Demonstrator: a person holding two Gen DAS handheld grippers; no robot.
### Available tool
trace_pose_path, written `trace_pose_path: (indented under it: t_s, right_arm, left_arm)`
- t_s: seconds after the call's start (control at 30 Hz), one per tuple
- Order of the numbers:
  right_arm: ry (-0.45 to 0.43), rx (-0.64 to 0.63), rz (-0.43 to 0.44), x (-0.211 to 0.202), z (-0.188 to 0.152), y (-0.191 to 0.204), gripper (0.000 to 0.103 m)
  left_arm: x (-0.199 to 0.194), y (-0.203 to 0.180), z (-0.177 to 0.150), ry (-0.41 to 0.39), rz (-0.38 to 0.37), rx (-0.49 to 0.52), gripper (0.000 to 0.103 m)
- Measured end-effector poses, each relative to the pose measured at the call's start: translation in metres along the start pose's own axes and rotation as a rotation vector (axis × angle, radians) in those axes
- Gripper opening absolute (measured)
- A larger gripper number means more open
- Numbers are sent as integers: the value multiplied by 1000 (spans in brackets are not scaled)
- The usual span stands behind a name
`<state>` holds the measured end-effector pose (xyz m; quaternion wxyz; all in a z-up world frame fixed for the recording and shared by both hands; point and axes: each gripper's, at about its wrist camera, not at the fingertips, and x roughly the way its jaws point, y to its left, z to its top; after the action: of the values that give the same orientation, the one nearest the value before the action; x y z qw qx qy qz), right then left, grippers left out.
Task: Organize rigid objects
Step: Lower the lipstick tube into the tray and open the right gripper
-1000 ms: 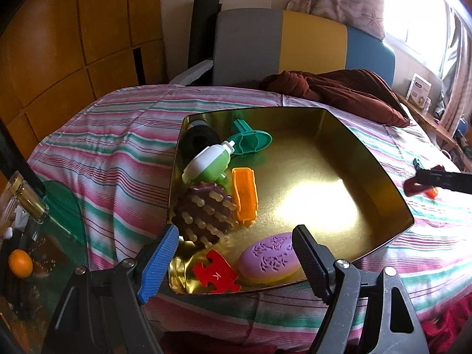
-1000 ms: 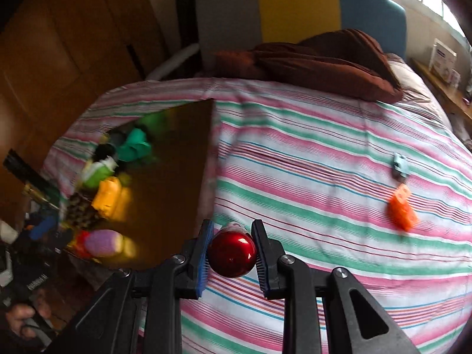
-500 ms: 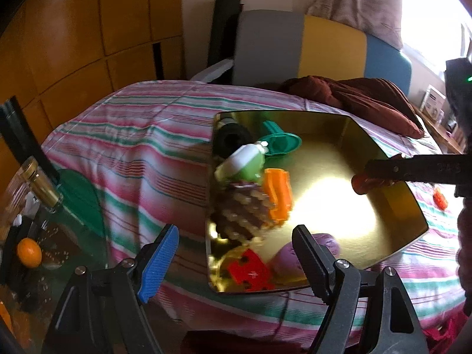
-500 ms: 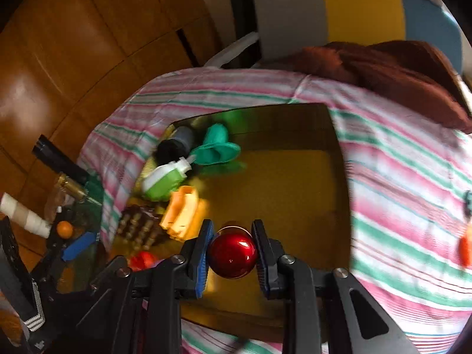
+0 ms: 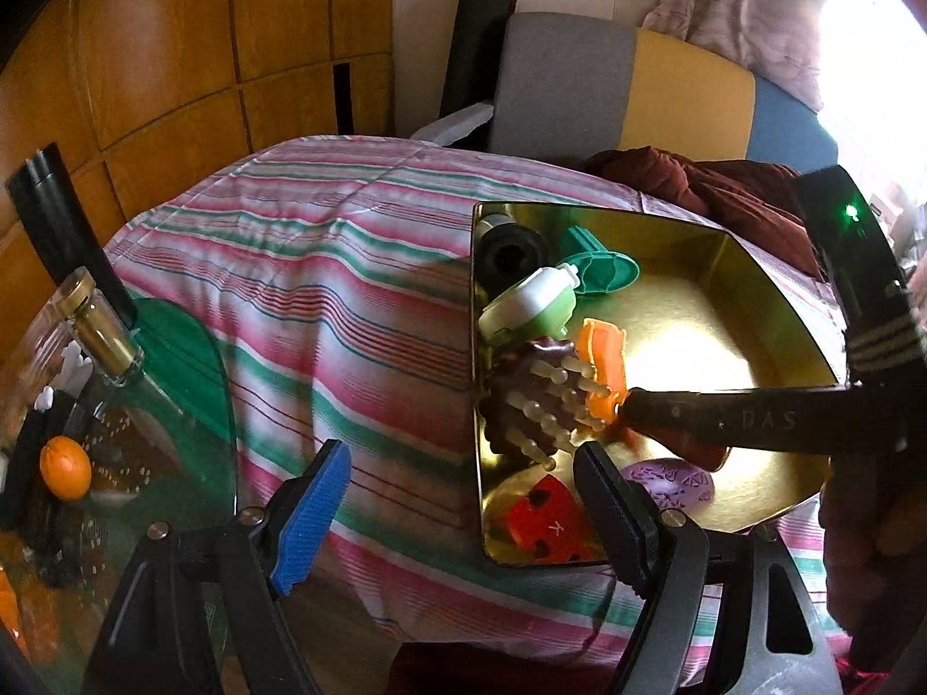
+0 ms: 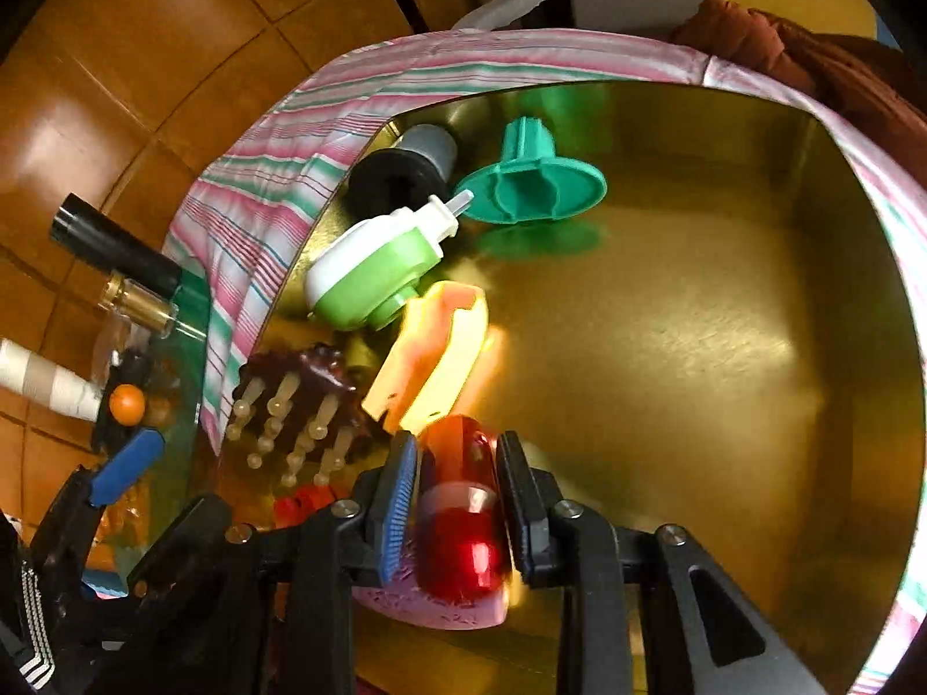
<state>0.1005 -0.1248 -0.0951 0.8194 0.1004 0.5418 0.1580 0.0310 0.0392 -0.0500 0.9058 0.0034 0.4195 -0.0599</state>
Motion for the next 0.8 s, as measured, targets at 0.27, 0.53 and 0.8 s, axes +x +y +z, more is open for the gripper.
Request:
trace_pose_path:
  t_s: [0.27,0.53,0.8]
  right_arm:
    - [-65,23,-24,-21,-3,-11,36]
    - [-97,-6,-62,-37,-12,-9,36]
    - [-196,-45,-145,-67,-22,-9,36]
  left_arm:
    - [-1,-1,0,-5,-1,-1,80]
    - [-10,-10,3,-26,-8,23,80]
    - [-19,-20,7,-48,-19,53,80]
